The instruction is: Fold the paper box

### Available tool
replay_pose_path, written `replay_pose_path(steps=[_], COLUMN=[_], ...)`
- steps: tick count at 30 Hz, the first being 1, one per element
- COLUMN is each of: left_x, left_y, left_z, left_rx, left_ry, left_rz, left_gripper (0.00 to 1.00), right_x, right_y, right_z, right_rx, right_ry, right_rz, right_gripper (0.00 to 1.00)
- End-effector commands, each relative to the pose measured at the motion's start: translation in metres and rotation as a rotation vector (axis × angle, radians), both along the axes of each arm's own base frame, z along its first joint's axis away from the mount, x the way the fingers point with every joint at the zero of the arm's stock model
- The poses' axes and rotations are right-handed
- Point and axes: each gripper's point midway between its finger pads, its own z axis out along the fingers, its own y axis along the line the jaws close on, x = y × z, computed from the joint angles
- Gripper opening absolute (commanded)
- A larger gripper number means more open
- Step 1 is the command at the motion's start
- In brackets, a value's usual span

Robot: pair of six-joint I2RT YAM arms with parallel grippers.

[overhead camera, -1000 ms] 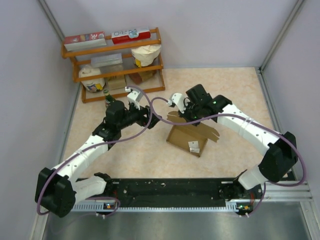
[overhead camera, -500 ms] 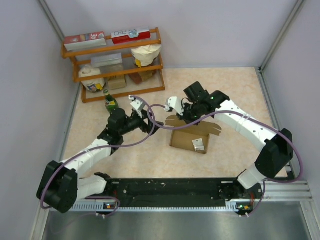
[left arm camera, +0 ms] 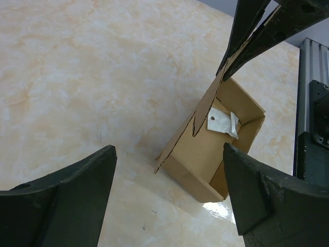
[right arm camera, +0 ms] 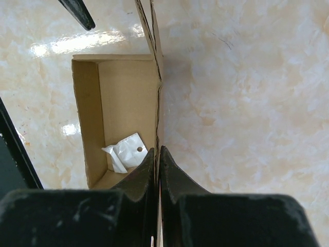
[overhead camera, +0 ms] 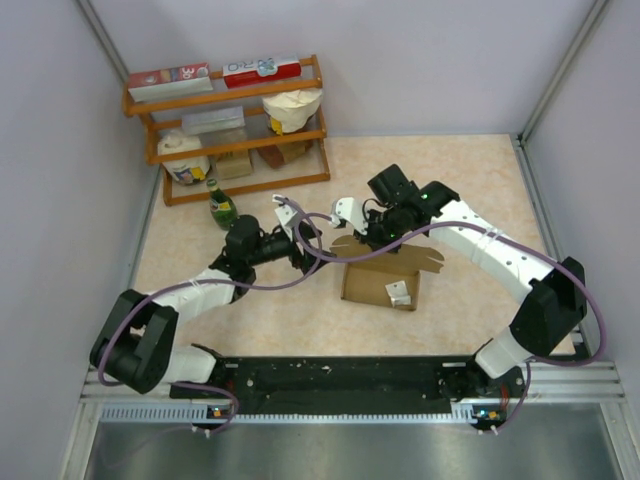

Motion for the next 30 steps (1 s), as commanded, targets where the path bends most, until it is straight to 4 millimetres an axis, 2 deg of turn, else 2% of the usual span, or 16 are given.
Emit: replay_pose_path(steps=[1, 8, 13, 19, 30], left_x=[-0.002, 0.002, 0.003, 0.005, -0.003], left_y=[-0.009, -0.02, -0.025, -0.032, -0.04], left_z=[0.013, 0.007, 0.006, 0.007, -0.007], left_rx=[-0.033, -0.032, -0.035, -0.044, -0.03], left_ry=[-0.064, -0.034, -0.025, -0.011, 0.023], left_rz=[-0.064, -0.088, -0.099, -0.119, -0.169], left_gripper=[0.86, 0.67, 0.63, 0.53, 0.42], right_x=[0.0, -0.001, 0.0, 0.0, 0.004], right_y=[0.011, 0.014, 0.015, 0.015, 0.017], right_z=[0.011, 0.009, 0.01, 0.009, 0.011], right_rx=[0.036, 0.045, 0.048, 0.048, 0.054], right_ry=[-0.011, 0.005, 0.007, 0.01, -0.002], right_rz=[0.036, 0.03, 0.027, 0.024, 0.013], right_gripper=[0.01, 0.01, 0.01, 0.01, 0.02])
